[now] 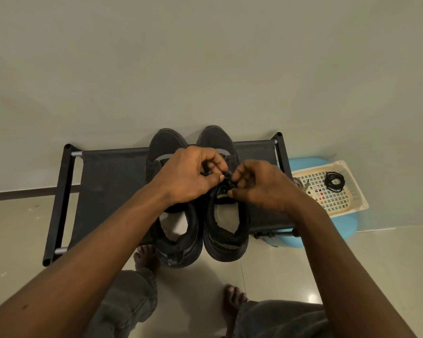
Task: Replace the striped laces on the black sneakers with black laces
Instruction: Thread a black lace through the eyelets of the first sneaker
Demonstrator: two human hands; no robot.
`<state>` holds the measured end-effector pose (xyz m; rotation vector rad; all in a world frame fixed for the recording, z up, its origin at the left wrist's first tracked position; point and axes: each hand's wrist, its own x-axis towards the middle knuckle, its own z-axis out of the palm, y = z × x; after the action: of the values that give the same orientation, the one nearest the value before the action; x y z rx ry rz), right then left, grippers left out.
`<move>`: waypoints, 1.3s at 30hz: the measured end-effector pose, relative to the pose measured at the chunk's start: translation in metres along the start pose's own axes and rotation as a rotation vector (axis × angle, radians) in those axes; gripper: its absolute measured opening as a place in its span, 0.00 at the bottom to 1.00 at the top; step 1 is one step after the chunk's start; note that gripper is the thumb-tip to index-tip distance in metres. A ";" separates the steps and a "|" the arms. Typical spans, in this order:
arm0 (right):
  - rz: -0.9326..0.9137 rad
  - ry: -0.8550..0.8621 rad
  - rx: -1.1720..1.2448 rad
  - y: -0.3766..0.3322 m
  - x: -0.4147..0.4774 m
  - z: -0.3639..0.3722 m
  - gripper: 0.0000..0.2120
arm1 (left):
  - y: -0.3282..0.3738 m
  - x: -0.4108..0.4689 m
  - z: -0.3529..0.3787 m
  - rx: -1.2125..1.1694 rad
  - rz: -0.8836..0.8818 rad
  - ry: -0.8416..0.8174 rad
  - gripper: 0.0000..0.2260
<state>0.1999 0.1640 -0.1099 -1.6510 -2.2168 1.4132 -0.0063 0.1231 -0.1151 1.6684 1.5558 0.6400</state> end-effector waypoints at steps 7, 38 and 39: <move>0.078 0.018 0.253 0.005 -0.001 -0.006 0.08 | 0.004 0.001 0.009 0.065 0.017 -0.010 0.11; 0.133 0.000 0.517 0.010 -0.001 -0.007 0.07 | 0.008 -0.007 0.036 0.123 0.007 0.106 0.11; 0.137 0.001 0.506 0.010 -0.001 -0.006 0.07 | 0.008 -0.006 0.034 0.115 -0.003 0.092 0.11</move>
<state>0.2109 0.1678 -0.1127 -1.6286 -1.5770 1.8090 0.0245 0.1112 -0.1278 1.7421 1.6875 0.6443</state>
